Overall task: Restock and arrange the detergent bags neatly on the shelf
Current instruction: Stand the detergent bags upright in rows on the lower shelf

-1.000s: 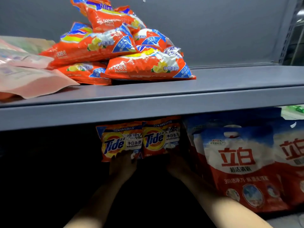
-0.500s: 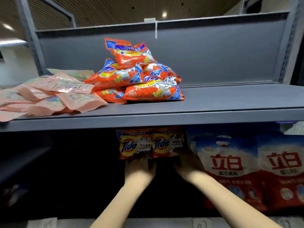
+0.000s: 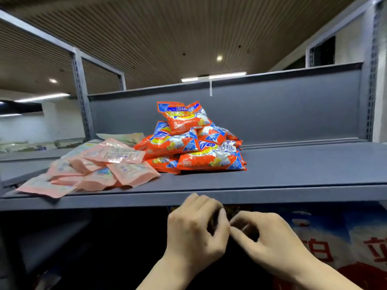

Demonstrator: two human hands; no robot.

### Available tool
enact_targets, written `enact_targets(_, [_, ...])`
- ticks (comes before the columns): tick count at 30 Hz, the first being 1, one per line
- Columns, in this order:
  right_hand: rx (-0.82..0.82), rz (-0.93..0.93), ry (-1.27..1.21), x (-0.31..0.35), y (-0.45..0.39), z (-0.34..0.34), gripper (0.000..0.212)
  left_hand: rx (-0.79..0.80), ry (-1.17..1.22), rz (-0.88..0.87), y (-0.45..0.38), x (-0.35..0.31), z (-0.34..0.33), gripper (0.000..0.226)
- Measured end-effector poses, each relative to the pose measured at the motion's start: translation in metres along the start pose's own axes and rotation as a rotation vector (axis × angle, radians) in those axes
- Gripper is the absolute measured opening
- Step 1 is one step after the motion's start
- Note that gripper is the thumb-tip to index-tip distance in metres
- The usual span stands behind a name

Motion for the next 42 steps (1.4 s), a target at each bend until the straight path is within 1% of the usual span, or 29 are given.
enact_targets(2, [-0.05,0.02,-0.085,0.021,-0.005,0.016,0.023,-0.107,-0.008,0.024,-0.023,0.016,0.022,0.019])
enact_targets(4, [-0.136,0.056,-0.159,0.039,-0.01,0.032,0.02,-0.169,-0.052,0.125,-0.042,0.04,0.035,0.021])
enact_targets(6, [-0.233,0.054,-0.2,0.045,-0.021,0.044,0.027,-0.149,-0.118,0.3,-0.054,0.076,0.041,0.024])
enact_targets(9, [-0.318,-0.068,-0.206,0.03,-0.05,0.054,0.031,-0.059,-0.142,0.576,-0.067,0.133,0.036,0.022])
enact_targets(12, [-0.318,-0.185,-0.128,0.004,-0.084,0.055,0.026,0.026,-0.033,0.741,-0.084,0.172,0.018,0.017])
enact_targets(14, [-0.303,-0.258,-0.097,-0.013,-0.109,0.054,0.02,0.06,0.046,0.83,-0.095,0.196,0.001,0.02])
enact_targets(16, [-0.274,-0.326,-0.119,-0.032,-0.135,0.05,0.015,0.078,0.118,0.907,-0.106,0.218,-0.016,0.024])
enact_targets(20, [-0.232,-0.454,-0.211,-0.071,-0.186,0.036,0.007,0.105,0.341,1.049,-0.121,0.245,-0.059,0.016])
enact_targets(22, [-0.215,-0.512,-0.262,-0.086,-0.205,0.025,0.008,0.085,0.455,1.092,-0.129,0.256,-0.08,0.018])
enact_targets(25, [-0.208,-0.624,-0.419,-0.101,-0.228,0.009,0.025,0.045,0.518,1.094,-0.142,0.275,-0.103,0.018])
enact_targets(27, [-0.185,-0.685,-0.514,-0.105,-0.241,-0.003,0.034,0.017,0.548,1.144,-0.147,0.285,-0.113,0.015])
enact_targets(28, [-0.174,-0.713,-0.544,-0.107,-0.247,-0.008,0.032,0.023,0.561,1.184,-0.148,0.287,-0.117,0.023])
enact_targets(30, [-0.149,-0.801,-0.6,-0.108,-0.254,-0.018,0.02,0.079,0.588,1.259,-0.148,0.289,-0.125,0.038])
enact_targets(31, [-0.132,-0.841,-0.613,-0.107,-0.257,-0.022,0.02,0.113,0.594,1.282,-0.148,0.289,-0.129,0.046])
enact_targets(33, [-0.111,-0.887,-0.584,-0.108,-0.262,-0.024,0.03,0.141,0.581,1.297,-0.149,0.291,-0.135,0.059])
enact_targets(34, [-0.12,-0.906,-0.573,-0.106,-0.262,-0.024,0.035,0.151,0.568,1.289,-0.151,0.29,-0.137,0.059])
enact_targets(36, [-0.123,-0.945,-0.556,-0.103,-0.261,-0.026,0.039,0.179,0.553,1.284,-0.153,0.286,-0.142,0.053])
enact_targets(39, [-0.129,-0.995,-0.549,-0.102,-0.257,-0.027,0.034,0.22,0.537,1.289,-0.153,0.281,-0.147,0.048])
enact_targets(42, [-0.148,-1.006,-0.582,-0.1,-0.25,-0.023,0.032,0.219,0.538,1.31,-0.151,0.281,-0.145,0.039])
Point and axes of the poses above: each hand's wrist, its own y-axis away from the middle knuckle, its own z-axis out of the back of the hand, x = y × z, the point moved 9 cm from there along -y, towards the middle knuckle, and after that the axes turned 9 degrees about -x, right-handed, at the moved point
